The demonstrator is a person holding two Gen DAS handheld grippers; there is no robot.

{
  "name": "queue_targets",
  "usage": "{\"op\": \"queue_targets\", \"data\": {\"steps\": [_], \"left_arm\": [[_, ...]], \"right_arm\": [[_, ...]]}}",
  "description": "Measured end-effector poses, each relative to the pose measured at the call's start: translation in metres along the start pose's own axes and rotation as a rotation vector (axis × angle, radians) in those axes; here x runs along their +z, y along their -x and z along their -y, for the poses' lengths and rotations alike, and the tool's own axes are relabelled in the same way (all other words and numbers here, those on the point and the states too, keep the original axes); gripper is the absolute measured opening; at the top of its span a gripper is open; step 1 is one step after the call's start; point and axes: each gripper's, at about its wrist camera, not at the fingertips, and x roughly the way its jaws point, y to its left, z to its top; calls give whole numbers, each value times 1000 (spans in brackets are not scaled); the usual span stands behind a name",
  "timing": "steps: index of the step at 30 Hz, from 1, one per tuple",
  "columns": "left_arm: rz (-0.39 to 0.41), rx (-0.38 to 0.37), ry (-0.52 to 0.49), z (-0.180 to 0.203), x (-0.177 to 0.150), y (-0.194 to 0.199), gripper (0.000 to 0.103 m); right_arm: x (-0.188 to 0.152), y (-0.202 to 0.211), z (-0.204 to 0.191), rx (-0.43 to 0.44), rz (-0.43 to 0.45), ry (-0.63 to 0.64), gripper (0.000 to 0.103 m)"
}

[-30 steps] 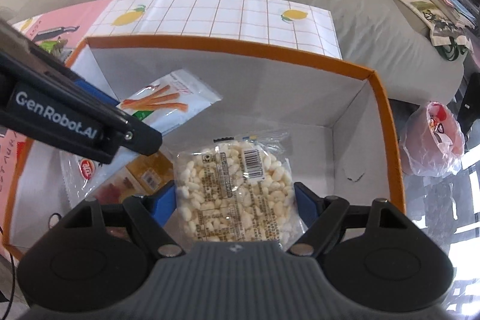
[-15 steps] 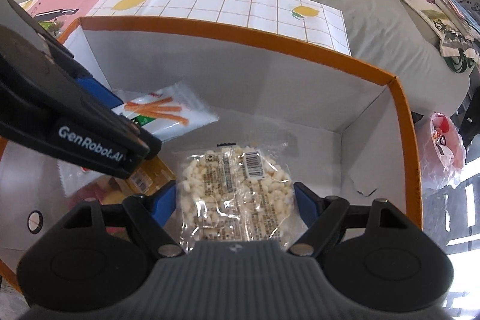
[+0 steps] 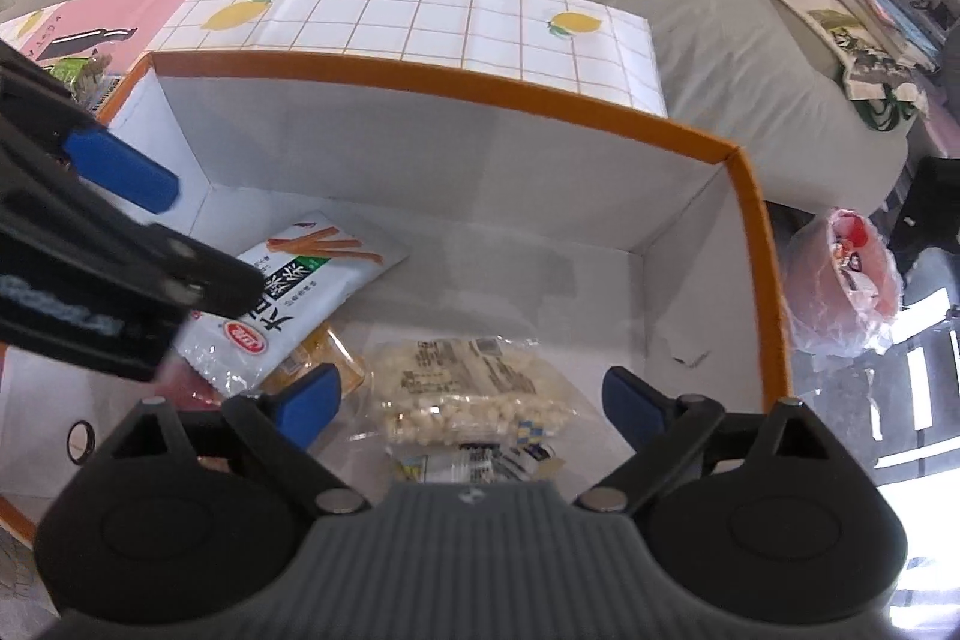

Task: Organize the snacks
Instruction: 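Open both tools to drop the spicy-stick packet and puffed-snack bag into the box, then withdraw both tools from the box back toward the snack pile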

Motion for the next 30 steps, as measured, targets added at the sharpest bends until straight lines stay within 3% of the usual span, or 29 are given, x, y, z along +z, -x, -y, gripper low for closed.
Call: {"op": "queue_targets", "data": {"steps": [6,13,21,30], "left_arm": [[82,25,9,-6,-26,43,77],[197,48,52,-22,-63,100,77],[305,73,117,-45,-116,146,77],[339,98,233,-85,-176,164,77]], "right_arm": [[-8,28,-8,-79,14,-36,92],[-21,70,-26,-139,103,-124,92],[-42,118,-66,-87,254,-254,92],[-61,144,-133,18,396,-312,88]]}}
